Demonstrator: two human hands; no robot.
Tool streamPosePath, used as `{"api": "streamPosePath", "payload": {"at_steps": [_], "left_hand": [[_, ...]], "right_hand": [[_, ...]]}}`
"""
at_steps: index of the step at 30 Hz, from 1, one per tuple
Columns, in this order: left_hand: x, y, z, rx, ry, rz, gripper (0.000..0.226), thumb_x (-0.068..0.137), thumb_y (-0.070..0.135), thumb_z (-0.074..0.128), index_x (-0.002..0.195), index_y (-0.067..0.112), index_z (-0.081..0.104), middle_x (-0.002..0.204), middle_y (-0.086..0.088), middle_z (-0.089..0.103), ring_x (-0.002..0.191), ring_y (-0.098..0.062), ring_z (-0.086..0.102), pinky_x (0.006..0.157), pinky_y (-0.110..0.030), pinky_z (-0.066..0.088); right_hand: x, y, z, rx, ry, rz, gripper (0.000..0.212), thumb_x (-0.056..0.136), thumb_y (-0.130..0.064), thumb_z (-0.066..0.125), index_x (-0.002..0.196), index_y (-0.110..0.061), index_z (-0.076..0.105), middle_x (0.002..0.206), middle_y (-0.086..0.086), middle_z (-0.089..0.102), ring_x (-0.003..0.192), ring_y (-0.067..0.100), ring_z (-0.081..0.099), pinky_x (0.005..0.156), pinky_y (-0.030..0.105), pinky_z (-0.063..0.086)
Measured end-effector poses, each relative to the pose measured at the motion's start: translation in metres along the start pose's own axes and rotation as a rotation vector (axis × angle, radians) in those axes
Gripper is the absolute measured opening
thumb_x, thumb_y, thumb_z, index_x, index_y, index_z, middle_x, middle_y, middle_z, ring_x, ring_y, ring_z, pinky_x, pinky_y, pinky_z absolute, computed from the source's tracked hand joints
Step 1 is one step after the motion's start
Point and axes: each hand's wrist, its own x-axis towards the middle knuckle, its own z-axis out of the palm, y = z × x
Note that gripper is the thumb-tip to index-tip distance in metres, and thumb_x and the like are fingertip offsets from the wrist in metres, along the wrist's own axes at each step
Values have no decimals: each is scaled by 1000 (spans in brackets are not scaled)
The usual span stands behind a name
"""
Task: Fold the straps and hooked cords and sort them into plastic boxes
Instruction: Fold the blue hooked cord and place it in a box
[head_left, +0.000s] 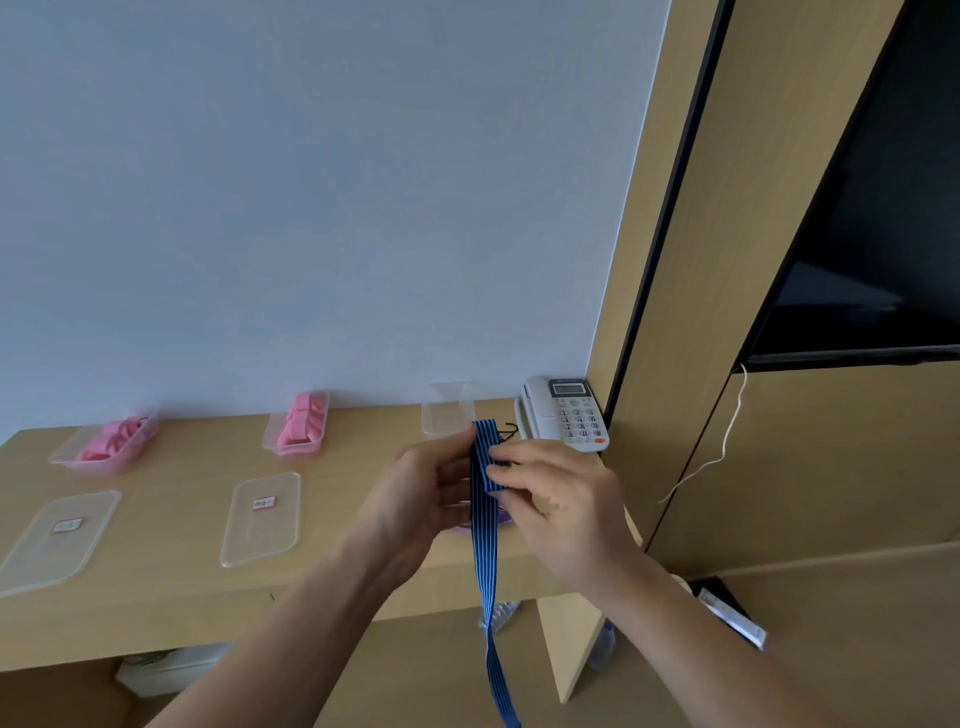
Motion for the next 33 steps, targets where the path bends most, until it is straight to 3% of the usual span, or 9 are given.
{"api": "streamPosePath", "payload": {"at_steps": [3,9,11,13,17,22,25,29,33], "left_hand": [[-2,2,-1,45,-32,37,26,91,32,68,98,11,81,90,-12,75,76,-26,73,66,-36,60],[-3,1,2,127,11,85,27,103,18,58,93,15,82,89,-12,76,73,-21,72,62,-32,58],[-4,0,4,148,21,105,27,105,14,55,95,10,80,85,-13,76,68,-22,73,59,-28,58],[-6,-1,6,188,9,122,25,106,12,54,103,5,77,90,-19,77,72,-26,75,62,-28,60],[-9,-1,8,226,-15,136,28,108,14,49,112,4,74,96,-23,76,80,-30,74,67,-32,62],[-9,-4,8,241,6,157,24,107,13,52,114,4,73,102,-32,73,86,-41,74,85,-54,63],[-9,-7,7,193,24,154,20,105,13,57,118,3,67,97,-24,77,89,-45,75,79,-49,65],[-8,-11,2,144,-33,115,30,102,27,61,117,1,66,105,-28,75,98,-50,72,91,-54,61],[-7,-18,0,185,-41,68,35,105,40,54,107,14,77,108,-19,78,101,-41,74,93,-46,61]], "right_hand": [[-5,4,4,-31,-23,-58,20,76,2,80,94,-6,79,105,5,74,101,17,68,93,25,53],[-5,-1,2,-46,-105,-15,17,76,-8,83,92,-8,79,104,1,73,99,19,63,87,30,51],[3,-2,-3,3,-65,61,16,74,-10,83,89,-14,79,96,-4,73,93,14,64,82,30,52],[14,-2,-7,13,-60,185,28,72,-12,85,98,-20,77,96,-8,69,92,9,62,80,28,52],[26,6,-10,165,-293,509,58,76,-22,85,129,-27,62,113,-13,62,101,-2,57,81,19,50],[32,10,-11,278,-386,551,35,78,-16,83,105,-35,72,99,-16,72,95,0,66,77,18,53],[35,6,-12,234,-381,533,38,76,-17,84,94,-45,67,93,-25,70,90,-5,65,76,13,51],[38,6,-12,191,-330,512,36,75,-13,85,97,-38,70,93,-22,70,92,-5,64,81,14,51],[37,6,-11,172,-276,507,36,73,-7,84,100,-29,73,89,-22,70,86,-5,66,76,11,51]]}}
